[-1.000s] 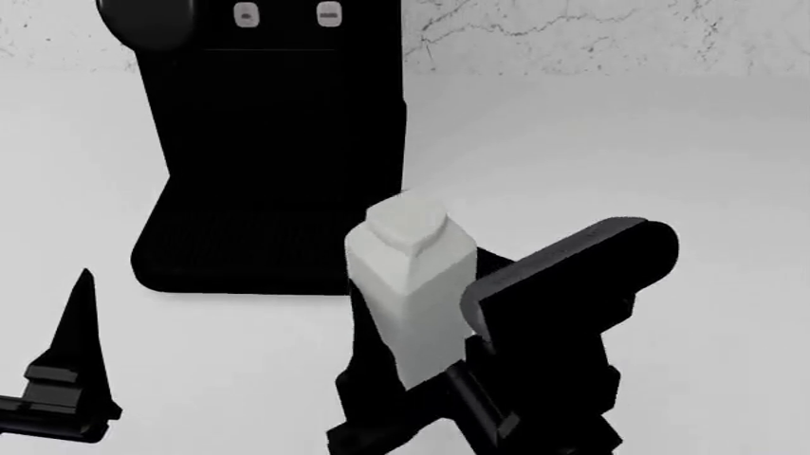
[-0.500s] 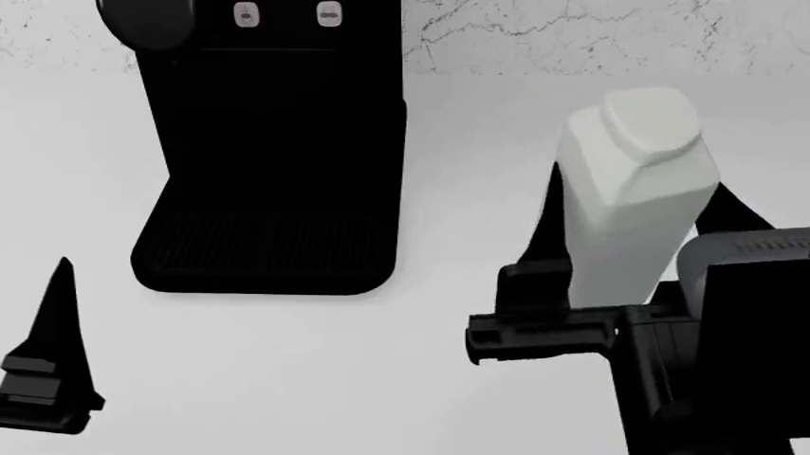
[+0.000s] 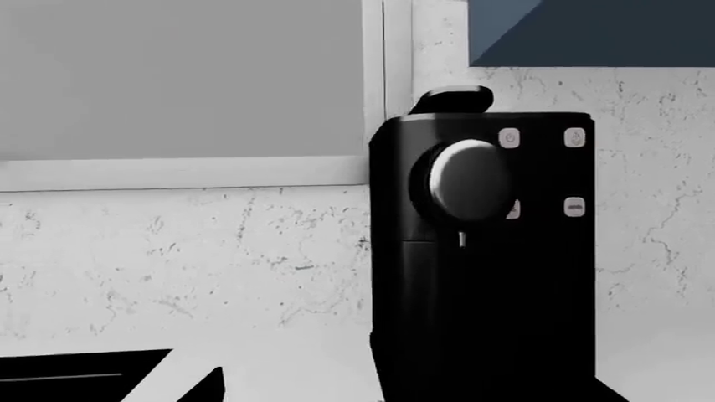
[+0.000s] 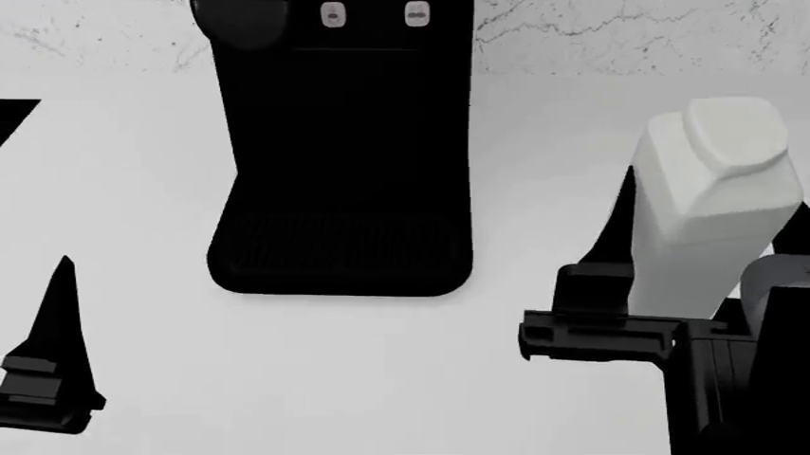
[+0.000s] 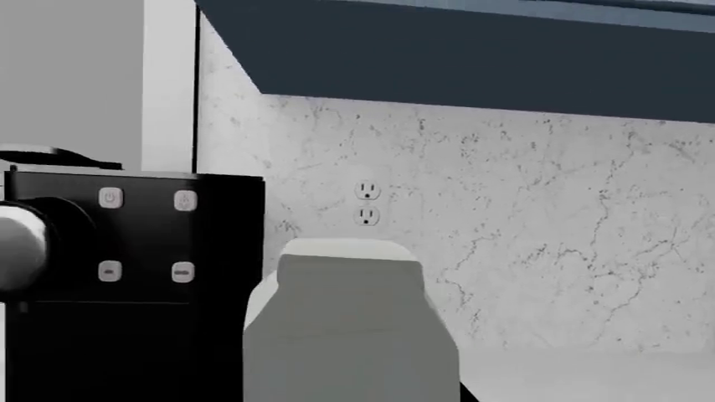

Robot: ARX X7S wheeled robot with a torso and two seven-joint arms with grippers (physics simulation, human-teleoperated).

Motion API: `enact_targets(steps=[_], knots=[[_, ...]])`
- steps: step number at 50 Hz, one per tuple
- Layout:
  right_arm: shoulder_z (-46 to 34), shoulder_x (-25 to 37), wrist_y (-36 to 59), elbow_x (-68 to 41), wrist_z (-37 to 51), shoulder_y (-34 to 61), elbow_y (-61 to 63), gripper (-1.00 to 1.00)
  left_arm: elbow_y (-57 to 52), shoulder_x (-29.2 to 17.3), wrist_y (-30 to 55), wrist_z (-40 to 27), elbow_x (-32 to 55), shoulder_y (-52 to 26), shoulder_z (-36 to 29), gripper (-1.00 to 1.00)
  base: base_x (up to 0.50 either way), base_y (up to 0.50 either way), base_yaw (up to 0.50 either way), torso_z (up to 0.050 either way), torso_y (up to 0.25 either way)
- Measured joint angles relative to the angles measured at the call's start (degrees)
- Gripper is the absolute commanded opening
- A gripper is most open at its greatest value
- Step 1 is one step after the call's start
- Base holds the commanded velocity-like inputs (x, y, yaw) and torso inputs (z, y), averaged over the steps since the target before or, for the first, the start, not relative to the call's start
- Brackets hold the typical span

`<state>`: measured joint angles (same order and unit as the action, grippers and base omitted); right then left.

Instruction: Place the eggs and milk next to the bowl.

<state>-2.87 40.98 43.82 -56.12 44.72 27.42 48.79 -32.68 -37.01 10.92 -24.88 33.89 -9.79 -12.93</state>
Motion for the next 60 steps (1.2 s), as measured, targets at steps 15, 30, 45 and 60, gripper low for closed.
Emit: enact_targets(steps=[15, 30, 45, 60], knots=[[-1.6, -0.5, -0.3, 0.9, -0.4, 0.2, -0.7, -1.0, 0.7, 0.1, -0.9, 0.3, -0.2, 0.6, 0.1, 1.0, 0.0, 0.5, 0.0, 0.0, 0.001], [-2.7, -0.7, -0.2, 0.9, -0.6, 0.5, -0.9, -1.0, 1.0, -0.1, -1.4, 0.5, 0.1, 1.0, 0.5, 1.0, 0.0, 0.5, 0.0, 0.0, 0.001], [-3.7, -1.0, -0.6, 1.3, -1.3, 0.8, -1.3, -1.0, 0.9, -0.2, -1.6, 0.5, 0.2, 1.1, 0.6, 1.0, 0.0, 0.5, 0.0, 0.0, 0.001], [-4.3, -0.9, -0.9, 1.5, -1.4, 0.8, -1.3, -1.0, 0.8, -0.4, -1.9, 0.5, 0.2, 1.4, 0.7, 1.0, 0.0, 0.5, 0.0, 0.001, 0.001]])
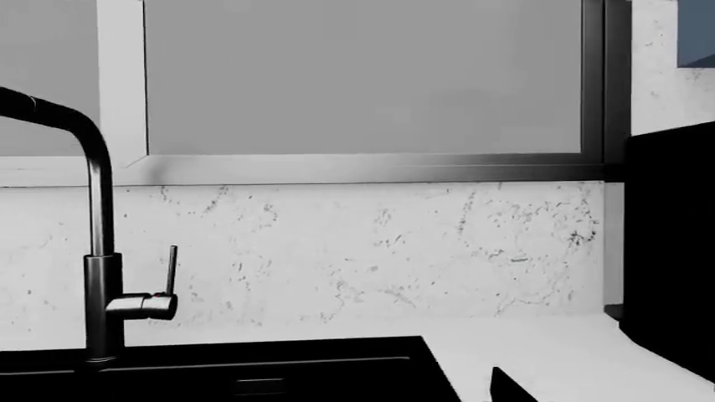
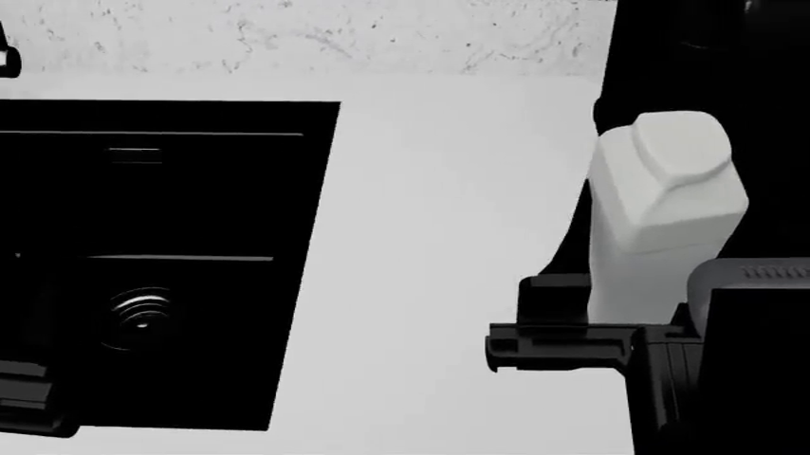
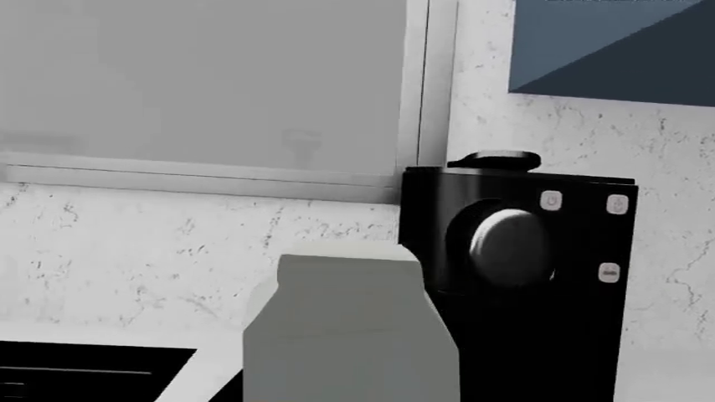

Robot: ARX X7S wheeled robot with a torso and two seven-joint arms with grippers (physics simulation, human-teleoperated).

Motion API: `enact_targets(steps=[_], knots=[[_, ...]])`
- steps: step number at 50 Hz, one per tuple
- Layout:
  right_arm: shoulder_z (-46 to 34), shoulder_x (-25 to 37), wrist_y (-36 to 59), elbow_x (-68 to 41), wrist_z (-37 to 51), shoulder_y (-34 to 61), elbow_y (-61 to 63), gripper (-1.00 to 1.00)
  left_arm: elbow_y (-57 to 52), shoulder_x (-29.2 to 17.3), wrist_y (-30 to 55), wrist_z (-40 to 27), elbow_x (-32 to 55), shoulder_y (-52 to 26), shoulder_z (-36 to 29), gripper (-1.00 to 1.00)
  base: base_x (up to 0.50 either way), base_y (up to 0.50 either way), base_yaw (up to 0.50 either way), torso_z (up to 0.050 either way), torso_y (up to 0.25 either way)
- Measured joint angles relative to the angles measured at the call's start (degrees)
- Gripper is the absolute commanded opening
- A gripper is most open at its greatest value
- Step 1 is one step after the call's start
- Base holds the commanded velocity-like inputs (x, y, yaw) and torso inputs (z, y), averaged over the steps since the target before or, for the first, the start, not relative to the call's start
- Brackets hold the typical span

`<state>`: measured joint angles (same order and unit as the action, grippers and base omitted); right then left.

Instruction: Place the eggs and milk next to the bowl.

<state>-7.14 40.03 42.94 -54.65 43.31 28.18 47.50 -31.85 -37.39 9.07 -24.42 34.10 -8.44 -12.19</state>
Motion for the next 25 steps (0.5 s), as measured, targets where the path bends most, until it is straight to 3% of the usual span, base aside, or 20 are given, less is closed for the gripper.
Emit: enact_targets(steps=[25], knots=[[-0.2, 0.2, -0.6, 0.1, 0.0, -0.4, 0.1, -1.0, -0.1, -0.2, 0.0, -0.1, 0.1, -0.1, -0.1, 1.0, 0.0, 0.5, 0.0, 0.0, 0.0]])
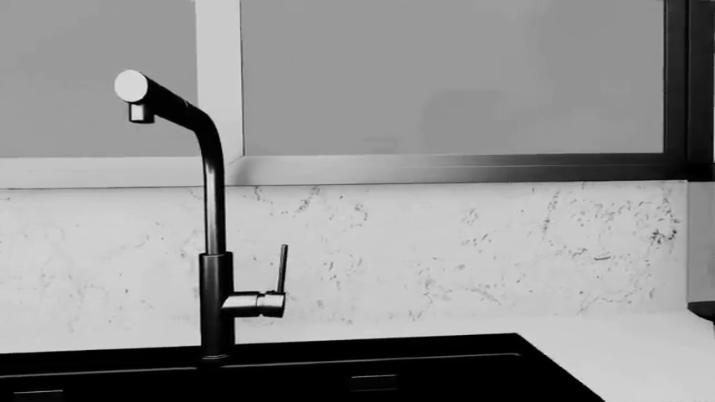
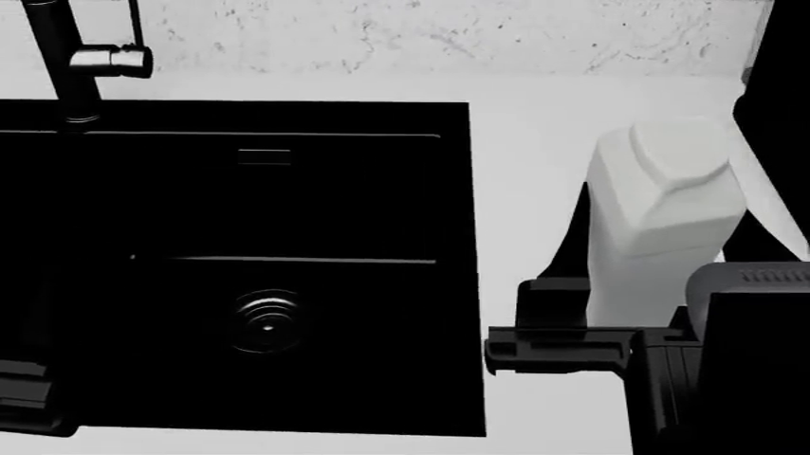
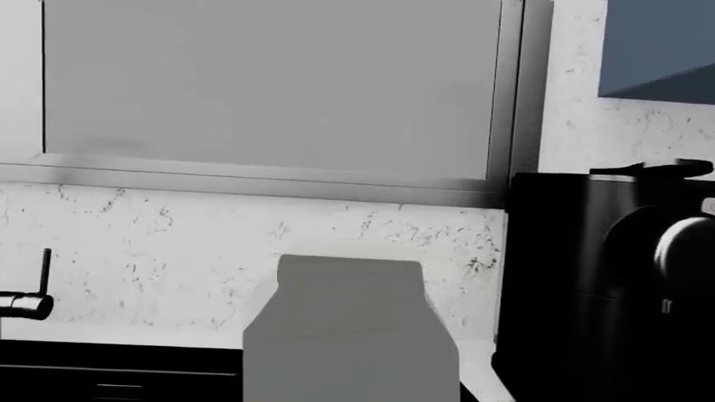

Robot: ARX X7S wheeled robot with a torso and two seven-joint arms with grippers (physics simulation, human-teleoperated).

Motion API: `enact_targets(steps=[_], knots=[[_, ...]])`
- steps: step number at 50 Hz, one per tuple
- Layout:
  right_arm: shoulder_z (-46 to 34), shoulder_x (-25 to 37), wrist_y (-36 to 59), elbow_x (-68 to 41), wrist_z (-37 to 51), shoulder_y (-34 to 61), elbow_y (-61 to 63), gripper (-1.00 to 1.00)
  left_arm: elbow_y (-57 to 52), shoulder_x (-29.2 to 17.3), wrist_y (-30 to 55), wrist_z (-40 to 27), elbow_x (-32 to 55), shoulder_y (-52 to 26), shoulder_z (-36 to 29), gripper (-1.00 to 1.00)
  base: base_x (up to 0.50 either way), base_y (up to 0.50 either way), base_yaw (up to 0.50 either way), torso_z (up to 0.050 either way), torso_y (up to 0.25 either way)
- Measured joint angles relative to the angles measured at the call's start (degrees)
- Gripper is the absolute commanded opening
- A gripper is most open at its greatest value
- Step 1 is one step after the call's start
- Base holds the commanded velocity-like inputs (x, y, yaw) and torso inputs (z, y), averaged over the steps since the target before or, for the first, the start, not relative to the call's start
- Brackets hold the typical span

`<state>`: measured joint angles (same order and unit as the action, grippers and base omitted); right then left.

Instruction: Place the eggs and milk next to the bowl.

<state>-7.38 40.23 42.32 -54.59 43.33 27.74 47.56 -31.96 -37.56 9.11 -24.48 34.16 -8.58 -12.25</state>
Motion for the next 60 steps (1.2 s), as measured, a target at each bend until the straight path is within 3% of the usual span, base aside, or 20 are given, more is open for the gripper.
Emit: enact_targets(steps=[60], knots=[[-1.3, 0.1, -1.8, 1.1, -0.5, -1.3, -0.6, -1.0, 0.5, 0.0, -0.6, 0.2, -0.3, 0.3, -0.4, 1.0, 0.0, 0.5, 0.0, 0.0, 0.001]])
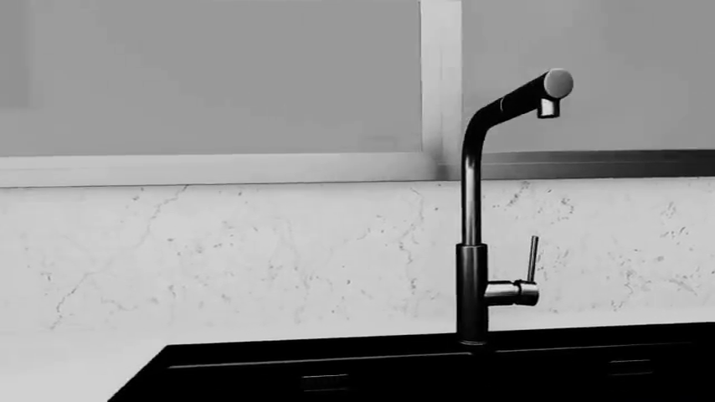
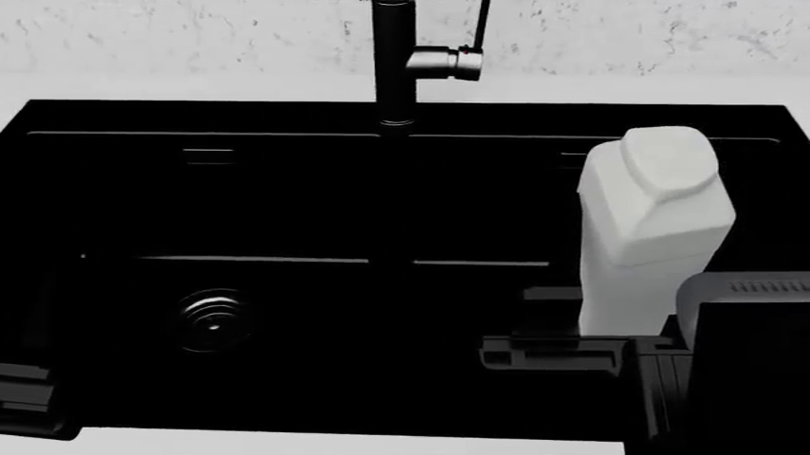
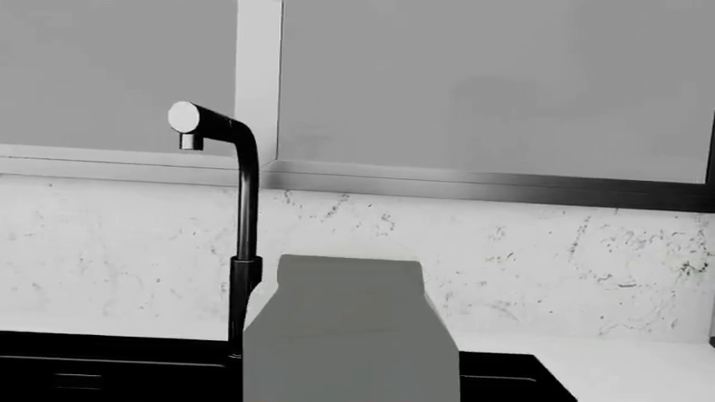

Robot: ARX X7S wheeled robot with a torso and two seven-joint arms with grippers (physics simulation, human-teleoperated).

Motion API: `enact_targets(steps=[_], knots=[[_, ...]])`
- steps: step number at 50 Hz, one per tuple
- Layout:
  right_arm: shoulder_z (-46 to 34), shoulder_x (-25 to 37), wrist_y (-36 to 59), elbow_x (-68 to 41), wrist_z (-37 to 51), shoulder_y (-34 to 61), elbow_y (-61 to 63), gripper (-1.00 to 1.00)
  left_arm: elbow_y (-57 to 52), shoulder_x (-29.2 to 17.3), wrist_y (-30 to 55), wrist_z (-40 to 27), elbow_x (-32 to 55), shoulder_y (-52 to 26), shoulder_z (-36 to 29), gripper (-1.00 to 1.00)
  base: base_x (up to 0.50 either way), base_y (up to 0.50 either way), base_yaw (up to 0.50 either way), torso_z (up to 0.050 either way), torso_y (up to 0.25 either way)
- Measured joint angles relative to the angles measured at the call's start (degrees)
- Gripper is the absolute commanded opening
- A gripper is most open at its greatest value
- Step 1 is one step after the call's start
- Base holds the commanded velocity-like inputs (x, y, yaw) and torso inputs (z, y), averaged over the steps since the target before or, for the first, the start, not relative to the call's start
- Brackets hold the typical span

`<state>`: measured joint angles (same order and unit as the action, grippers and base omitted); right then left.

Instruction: Place the eggs and milk next to the bowl.

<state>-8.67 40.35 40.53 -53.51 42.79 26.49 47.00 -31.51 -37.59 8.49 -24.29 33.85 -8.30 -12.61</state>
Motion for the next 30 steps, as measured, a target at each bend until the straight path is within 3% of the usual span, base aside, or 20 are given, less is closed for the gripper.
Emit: enact_targets(steps=[30], knots=[[-0.4, 0.3, -0.8, 0.4, -0.3, -0.4, -0.3, -1.0, 0.4, 0.1, -0.4, 0.2, -0.2, 0.0, -0.3, 1.0, 0.0, 0.5, 0.0, 0.0, 0.001]])
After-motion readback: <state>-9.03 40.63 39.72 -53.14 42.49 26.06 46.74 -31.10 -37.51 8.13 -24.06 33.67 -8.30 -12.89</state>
